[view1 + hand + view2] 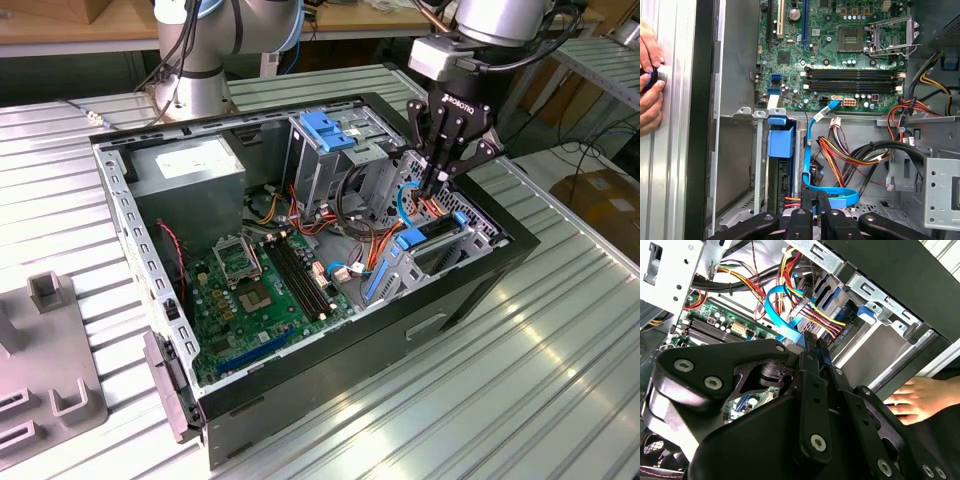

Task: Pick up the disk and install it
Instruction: 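Insert the second disk wire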

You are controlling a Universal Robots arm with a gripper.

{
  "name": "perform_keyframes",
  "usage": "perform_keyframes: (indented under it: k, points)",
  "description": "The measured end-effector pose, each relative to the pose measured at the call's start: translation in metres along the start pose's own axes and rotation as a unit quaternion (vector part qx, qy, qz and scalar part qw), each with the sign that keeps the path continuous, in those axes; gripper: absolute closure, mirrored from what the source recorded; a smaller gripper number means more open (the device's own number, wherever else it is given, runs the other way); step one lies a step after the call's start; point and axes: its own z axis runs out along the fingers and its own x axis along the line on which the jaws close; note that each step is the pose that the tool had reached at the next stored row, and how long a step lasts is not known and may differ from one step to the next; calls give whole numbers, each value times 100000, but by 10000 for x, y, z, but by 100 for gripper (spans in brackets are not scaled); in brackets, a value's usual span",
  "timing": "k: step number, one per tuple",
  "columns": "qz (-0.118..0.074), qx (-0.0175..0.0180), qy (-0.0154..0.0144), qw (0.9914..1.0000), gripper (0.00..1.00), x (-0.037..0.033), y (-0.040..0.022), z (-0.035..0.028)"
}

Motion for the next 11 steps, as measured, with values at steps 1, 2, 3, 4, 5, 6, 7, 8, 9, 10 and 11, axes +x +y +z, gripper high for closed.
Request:
perform_keyframes:
  k: [1, 2, 3, 4, 5, 6, 7, 8, 9, 10, 11]
  points:
    - [-2, -1, -3, 100000, 84, 0, 0, 0]
    - [0, 0, -3, 100000, 84, 0, 0, 0]
    - [-2, -1, -8, 100000, 84, 0, 0, 0]
    - [-1, 0, -6, 100000, 84, 0, 0, 0]
    - [-3, 1, -6, 100000, 84, 0, 0, 0]
    - [-1, 0, -8, 100000, 84, 0, 0, 0]
    - [-5, 0, -27, 100000, 84, 0, 3, 1]
    - [-7, 32, -313, 100000, 84, 7, 11, 4]
    - [-22, 192, -1579, 99987, 84, 18, 22, 5]
    - [-43, 340, -2886, 99958, 84, 34, 31, 8]
    - [-52, 451, -3805, 99927, 84, 50, 37, 12]
